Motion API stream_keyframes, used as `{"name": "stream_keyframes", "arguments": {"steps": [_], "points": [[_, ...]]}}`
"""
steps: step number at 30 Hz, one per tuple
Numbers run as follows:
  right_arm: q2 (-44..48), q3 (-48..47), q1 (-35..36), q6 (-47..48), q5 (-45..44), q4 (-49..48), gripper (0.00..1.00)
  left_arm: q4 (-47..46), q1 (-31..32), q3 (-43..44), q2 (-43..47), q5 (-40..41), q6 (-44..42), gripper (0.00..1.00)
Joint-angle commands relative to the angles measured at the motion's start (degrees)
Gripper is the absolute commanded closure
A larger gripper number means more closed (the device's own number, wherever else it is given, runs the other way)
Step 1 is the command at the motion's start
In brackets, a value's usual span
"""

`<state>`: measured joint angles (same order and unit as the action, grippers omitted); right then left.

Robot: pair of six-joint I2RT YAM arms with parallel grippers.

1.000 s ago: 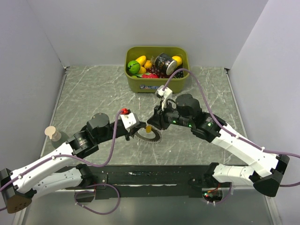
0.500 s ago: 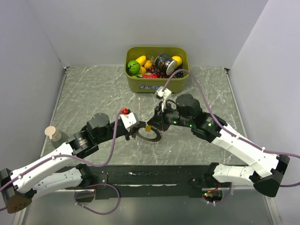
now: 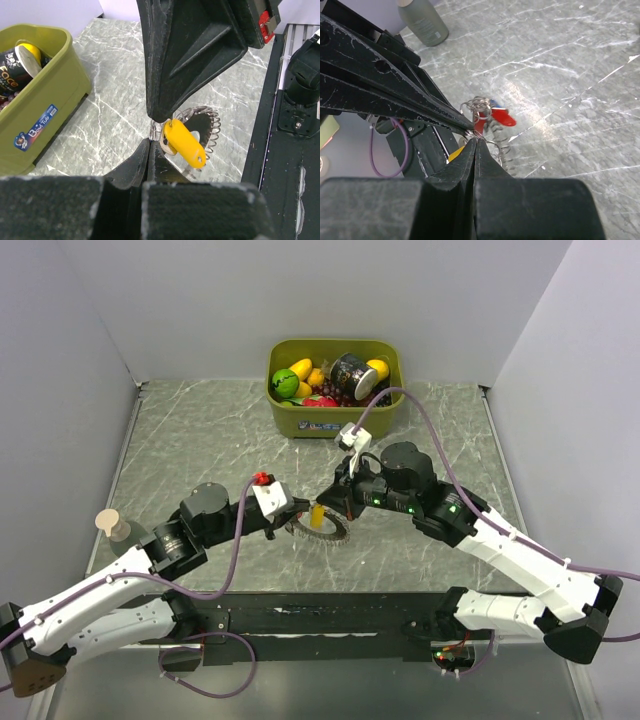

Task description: Put the keys on the keyring

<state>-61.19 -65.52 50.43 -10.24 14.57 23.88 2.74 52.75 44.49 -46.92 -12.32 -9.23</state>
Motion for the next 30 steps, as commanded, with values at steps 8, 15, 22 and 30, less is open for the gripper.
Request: {"name": "stream_keyframes", "arguments": {"steps": [8, 15, 22, 30], "points": [[1.16, 1.36, -2.62, -1.8, 0.99, -1.64, 1.0, -5.64, 0.07, 1.48, 2.88, -3.24, -0.78, 0.99], [0.63, 1.88, -3.33, -2.42, 4.06, -2.17, 1.0, -6.43, 0.16, 1.3, 3.32, -4.12, -0.7, 0.99], [4.13, 4.16, -3.41, -0.49, 4.42, -4.19, 0.58, -6.17, 0.16, 1.48, 3.15, -4.21, -0.78, 0.99], [15.56, 9.96, -3.5, 5.75, 5.38, -13.84, 0.28, -5.56, 0.16, 1.83, 2.8, -5.96, -0.87, 0.99]]}}
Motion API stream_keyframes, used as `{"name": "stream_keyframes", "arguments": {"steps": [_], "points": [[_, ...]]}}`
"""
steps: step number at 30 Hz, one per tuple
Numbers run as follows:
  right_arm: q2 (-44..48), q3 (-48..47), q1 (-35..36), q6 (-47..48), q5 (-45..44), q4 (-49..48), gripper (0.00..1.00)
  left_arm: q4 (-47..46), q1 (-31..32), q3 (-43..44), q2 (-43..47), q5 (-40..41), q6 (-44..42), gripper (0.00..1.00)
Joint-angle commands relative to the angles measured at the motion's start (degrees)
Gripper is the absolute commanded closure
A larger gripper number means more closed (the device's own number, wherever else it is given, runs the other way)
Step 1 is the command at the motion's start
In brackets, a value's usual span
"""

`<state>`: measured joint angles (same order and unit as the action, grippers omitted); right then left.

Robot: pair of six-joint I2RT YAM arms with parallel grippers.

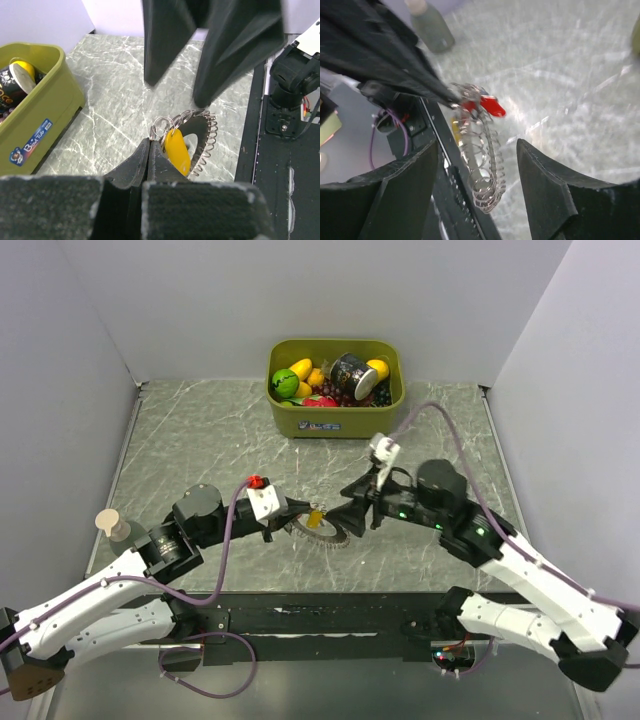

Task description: Put the keys on the keyring

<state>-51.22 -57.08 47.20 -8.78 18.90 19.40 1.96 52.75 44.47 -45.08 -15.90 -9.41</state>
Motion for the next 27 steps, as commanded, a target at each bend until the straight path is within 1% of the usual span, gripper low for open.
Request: {"name": "stream_keyframes", "arguments": {"steps": [1, 4, 5, 8, 10, 11, 16, 22, 27], "points": [[6.13, 2.75, -0.27, 4.82, 3.23, -10.6, 0.28, -4.94, 0.16, 1.85, 0.87, -2.64, -0.79, 0.99], [6.58, 4.78, -0.27, 6.84, 7.72, -14.91, 0.3, -5.21, 0.16, 2.2, 0.44, -4.22, -0.7, 0.99], [6.4, 5.05, -0.27, 7.8, 11.22, -15.87, 0.31, -5.21, 0.16, 2.29, 0.26, -5.1, -0.7, 0.99], [4.03, 5.49, -0.27, 8.25, 15.36, -17.73, 0.36, -4.95, 0.16, 3.08, -0.45, -6.33, -0.61, 0.99], [2.18, 5.83, -0.27, 10.18, 16.52, -19.12, 0.44, -4.77, 0.16, 3.52, -0.62, -7.56, -0.61, 0.99], [1.74, 6.45, -0.18, 10.36, 17.13, -20.53, 0.45, -4.86, 0.16, 3.52, -0.62, -8.26, -0.52, 0.99], [0.25, 7.07, -0.18, 11.85, 18.28, -21.6, 0.47, -4.24, 0.25, 4.22, -0.71, -9.93, -0.52, 0.99], [0.86, 8.56, -0.62, 12.99, 16.35, -21.68, 0.48, -3.45, 0.25, 4.75, -0.71, -11.17, -0.35, 0.99], [1.74, 8.65, -1.32, 13.17, 17.58, -21.42, 0.5, -3.36, 0.33, 4.75, -0.45, -11.26, -0.61, 0.99]]}}
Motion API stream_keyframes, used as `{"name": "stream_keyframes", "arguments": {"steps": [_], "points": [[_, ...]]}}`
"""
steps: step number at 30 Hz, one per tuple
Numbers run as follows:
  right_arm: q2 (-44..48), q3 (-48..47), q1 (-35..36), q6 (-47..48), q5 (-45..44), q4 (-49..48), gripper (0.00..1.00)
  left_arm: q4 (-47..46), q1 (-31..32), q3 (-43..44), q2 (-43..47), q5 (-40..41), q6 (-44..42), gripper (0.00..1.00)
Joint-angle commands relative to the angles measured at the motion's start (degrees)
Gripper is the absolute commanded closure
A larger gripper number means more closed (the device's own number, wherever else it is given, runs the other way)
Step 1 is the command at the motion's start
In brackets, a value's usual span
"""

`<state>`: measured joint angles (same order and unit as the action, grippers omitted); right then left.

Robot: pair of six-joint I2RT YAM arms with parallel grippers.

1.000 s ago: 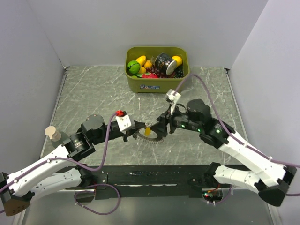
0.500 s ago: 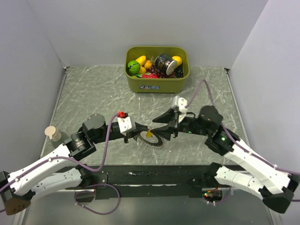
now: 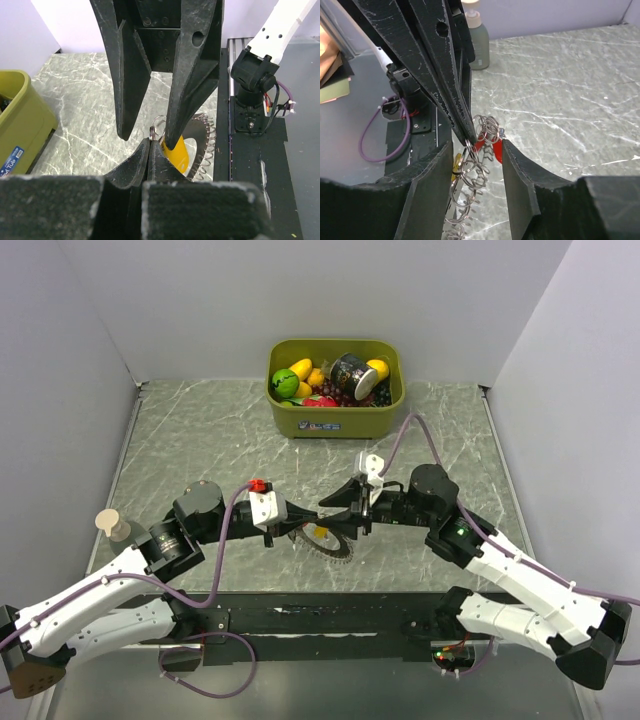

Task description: Put the keys on the keyring

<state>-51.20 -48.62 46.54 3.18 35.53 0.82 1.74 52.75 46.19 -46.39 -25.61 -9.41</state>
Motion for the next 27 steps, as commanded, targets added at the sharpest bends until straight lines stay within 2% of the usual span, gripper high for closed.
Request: {"name": "stream_keyframes", "arguments": {"steps": [1, 6, 10, 11, 16, 19, 20, 22, 27], "points": [[2.15, 0.28, -0.67, 1.48, 1.03, -2.84, 0.5, -2.71, 0.33, 3.11, 0.86, -1.55, -0.78, 0.99], [3.92, 1.16, -1.28, 1.74, 2.08, -3.98, 0.44, -2.26, 0.33, 3.29, 0.95, -1.82, -0.87, 0.99], [2.51, 0.72, -2.16, 2.09, 5.33, -3.02, 0.5, -2.44, 0.33, 3.29, 1.3, -1.82, -0.79, 0.99], [2.25, 0.89, -2.33, 2.09, 6.12, -3.1, 0.54, -2.61, 0.33, 3.2, 1.39, -1.9, -0.7, 0.99], [1.28, 1.25, -2.95, 1.48, 8.41, -4.07, 0.63, -2.79, 0.33, 3.29, 1.57, -2.34, -0.35, 0.99], [0.49, 0.81, -3.48, 1.13, 9.21, -3.9, 0.78, -2.79, 0.25, 3.37, 1.57, -2.52, -0.26, 0.99], [0.23, 0.63, -3.48, 1.04, 9.29, -3.9, 0.9, -2.88, 0.25, 3.38, 1.65, -2.52, -0.17, 0.99], [0.05, 0.55, -3.74, 0.95, 9.91, -3.9, 1.0, -3.14, 0.25, 3.29, 1.74, -2.69, -0.17, 0.99], [-0.3, 0.46, -4.18, 1.12, 10.35, -3.46, 1.0, -2.88, 0.25, 3.46, 1.66, -2.34, 0.01, 0.99]]}}
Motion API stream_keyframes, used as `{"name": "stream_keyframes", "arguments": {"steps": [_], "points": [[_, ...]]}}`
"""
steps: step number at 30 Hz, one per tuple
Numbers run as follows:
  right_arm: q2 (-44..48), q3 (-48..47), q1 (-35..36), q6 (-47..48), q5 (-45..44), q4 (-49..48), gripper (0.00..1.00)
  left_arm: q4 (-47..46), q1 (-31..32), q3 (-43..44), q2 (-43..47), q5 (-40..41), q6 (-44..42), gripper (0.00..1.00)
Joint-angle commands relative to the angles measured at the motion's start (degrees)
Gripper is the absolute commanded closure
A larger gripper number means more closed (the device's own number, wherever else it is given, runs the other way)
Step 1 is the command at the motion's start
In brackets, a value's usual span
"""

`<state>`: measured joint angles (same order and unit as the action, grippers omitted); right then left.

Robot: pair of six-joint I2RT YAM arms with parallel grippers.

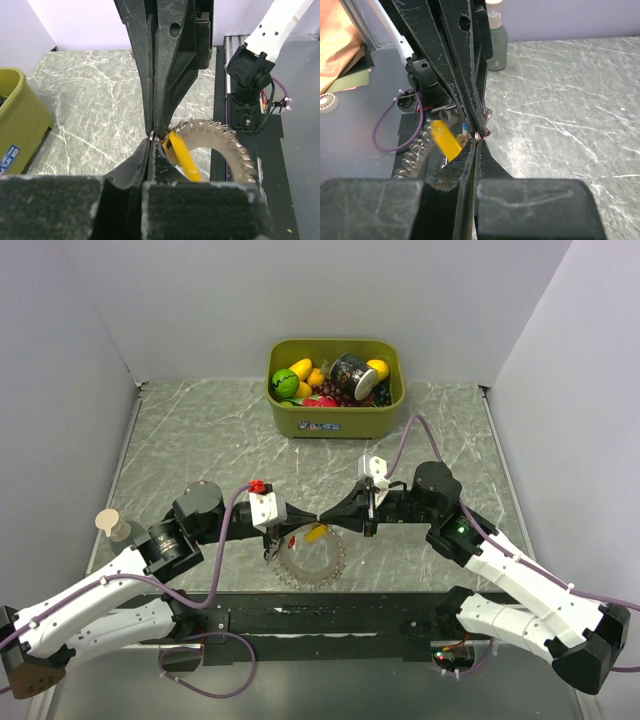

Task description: Put the keys on the keyring

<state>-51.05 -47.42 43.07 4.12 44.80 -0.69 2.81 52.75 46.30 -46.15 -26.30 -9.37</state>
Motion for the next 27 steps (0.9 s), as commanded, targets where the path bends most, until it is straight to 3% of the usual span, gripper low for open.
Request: {"name": "stream_keyframes", "arguments": {"steps": [1, 15, 27], "points": [[-0.37, -0.83, -0.79, 0.27, 1.08, -1.86, 1.0, -3.52, 0.25, 3.35, 1.5, -1.47, -0.04, 0.99], [-1.95, -4.61, -0.97, 4.84, 1.34, 6.05, 1.0, 8.6, 0.25, 8.01, -2.1, 0.29, -2.94, 0.94], [-3.44, -6.63, -0.97, 7.04, 2.31, 9.74, 1.0, 19.33, 0.33, 14.34, -6.32, 0.55, -7.68, 0.68]]}}
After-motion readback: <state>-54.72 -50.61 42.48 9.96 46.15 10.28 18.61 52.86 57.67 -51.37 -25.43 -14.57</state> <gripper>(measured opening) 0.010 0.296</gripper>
